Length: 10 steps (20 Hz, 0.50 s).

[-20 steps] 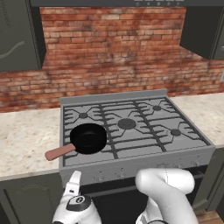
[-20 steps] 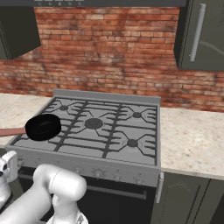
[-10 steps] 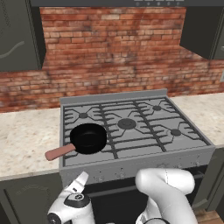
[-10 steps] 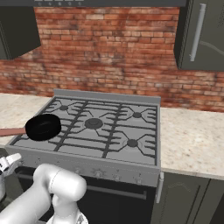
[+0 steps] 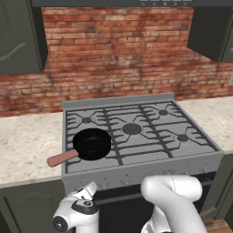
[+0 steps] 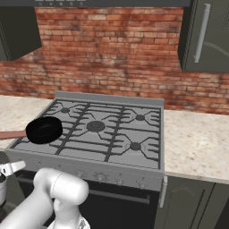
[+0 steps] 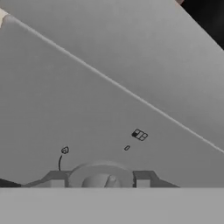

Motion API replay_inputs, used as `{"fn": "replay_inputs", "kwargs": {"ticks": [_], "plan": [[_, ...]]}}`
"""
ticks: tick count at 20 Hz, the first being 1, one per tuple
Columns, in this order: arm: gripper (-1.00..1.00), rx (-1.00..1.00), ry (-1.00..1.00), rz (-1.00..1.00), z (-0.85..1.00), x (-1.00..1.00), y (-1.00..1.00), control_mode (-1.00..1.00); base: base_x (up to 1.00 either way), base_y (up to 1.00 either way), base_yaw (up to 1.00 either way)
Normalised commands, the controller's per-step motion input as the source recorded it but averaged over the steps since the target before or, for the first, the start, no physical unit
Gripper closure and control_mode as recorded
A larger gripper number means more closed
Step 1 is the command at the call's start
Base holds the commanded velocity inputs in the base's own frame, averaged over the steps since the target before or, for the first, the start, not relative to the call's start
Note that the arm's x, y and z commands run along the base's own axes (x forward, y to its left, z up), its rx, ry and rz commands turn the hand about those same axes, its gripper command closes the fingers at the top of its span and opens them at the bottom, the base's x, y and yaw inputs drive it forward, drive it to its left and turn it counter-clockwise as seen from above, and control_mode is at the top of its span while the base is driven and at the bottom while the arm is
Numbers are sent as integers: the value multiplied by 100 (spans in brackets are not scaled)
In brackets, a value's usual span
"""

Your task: Turn off the front left burner of the stove.

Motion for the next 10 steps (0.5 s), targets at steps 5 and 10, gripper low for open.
{"fn": "replay_inputs", "kwargs": {"ticks": [5,10], "plan": [[100,50,-21,-30,0,0,0,-100,0,0,0],[100,49,-25,-31,0,0,0,-100,0,0,0]]}}
